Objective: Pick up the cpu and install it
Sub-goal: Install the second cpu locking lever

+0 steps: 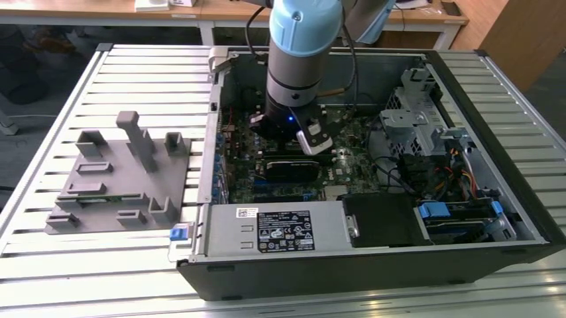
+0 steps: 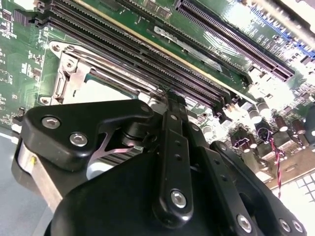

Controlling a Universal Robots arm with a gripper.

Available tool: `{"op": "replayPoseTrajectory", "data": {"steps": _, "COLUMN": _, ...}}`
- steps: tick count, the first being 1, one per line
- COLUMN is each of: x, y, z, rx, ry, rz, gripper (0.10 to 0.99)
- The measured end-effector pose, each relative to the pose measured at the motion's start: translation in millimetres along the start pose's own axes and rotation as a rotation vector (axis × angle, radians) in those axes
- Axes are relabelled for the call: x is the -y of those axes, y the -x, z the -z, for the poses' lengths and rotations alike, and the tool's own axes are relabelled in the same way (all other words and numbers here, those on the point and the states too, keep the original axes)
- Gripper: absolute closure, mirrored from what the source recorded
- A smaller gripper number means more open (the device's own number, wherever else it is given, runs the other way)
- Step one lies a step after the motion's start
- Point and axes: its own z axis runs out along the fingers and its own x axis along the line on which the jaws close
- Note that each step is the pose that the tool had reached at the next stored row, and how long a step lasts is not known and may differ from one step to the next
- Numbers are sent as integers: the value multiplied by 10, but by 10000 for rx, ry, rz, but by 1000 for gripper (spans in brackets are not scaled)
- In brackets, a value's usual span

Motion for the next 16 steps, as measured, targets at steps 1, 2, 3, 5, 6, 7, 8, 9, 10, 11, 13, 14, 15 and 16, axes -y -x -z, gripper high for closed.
{"op": "replayPoseTrajectory", "data": {"steps": 1, "x": -3, "y": -1, "z": -2, "rx": 0, "ry": 0, "rz": 0, "gripper": 980}}
{"op": "replayPoseTrajectory", "data": {"steps": 2, "x": -7, "y": -3, "z": -5, "rx": -1, "ry": 0, "rz": 0, "gripper": 980}}
{"op": "replayPoseTrajectory", "data": {"steps": 3, "x": -11, "y": -4, "z": -7, "rx": -1, "ry": 0, "rz": 1, "gripper": 980}}
{"op": "replayPoseTrajectory", "data": {"steps": 5, "x": -22, "y": -7, "z": -13, "rx": -1, "ry": 0, "rz": 2, "gripper": 980}}
{"op": "replayPoseTrajectory", "data": {"steps": 6, "x": -27, "y": -8, "z": -16, "rx": -1, "ry": 0, "rz": 3, "gripper": 980}}
{"op": "replayPoseTrajectory", "data": {"steps": 7, "x": -32, "y": -9, "z": -17, "rx": -2, "ry": -1, "rz": 4, "gripper": 980}}
{"op": "replayPoseTrajectory", "data": {"steps": 8, "x": -38, "y": -10, "z": -19, "rx": -3, "ry": -3, "rz": 5, "gripper": 980}}
{"op": "replayPoseTrajectory", "data": {"steps": 9, "x": -44, "y": -11, "z": -21, "rx": -3, "ry": -3, "rz": 6, "gripper": 980}}
{"op": "replayPoseTrajectory", "data": {"steps": 10, "x": -50, "y": -12, "z": -23, "rx": -4, "ry": -2, "rz": 7, "gripper": 980}}
{"op": "replayPoseTrajectory", "data": {"steps": 11, "x": -56, "y": -13, "z": -24, "rx": -4, "ry": -2, "rz": 8, "gripper": 980}}
{"op": "replayPoseTrajectory", "data": {"steps": 13, "x": -68, "y": -16, "z": -27, "rx": -4, "ry": -1, "rz": 10, "gripper": 980}}
{"op": "replayPoseTrajectory", "data": {"steps": 14, "x": -73, "y": -17, "z": -28, "rx": -4, "ry": 0, "rz": 11, "gripper": 980}}
{"op": "replayPoseTrajectory", "data": {"steps": 15, "x": -77, "y": -18, "z": -30, "rx": -4, "ry": 2, "rz": 12, "gripper": 980}}
{"op": "replayPoseTrajectory", "data": {"steps": 16, "x": -81, "y": -19, "z": -30, "rx": -4, "ry": 1, "rz": 14, "gripper": 980}}
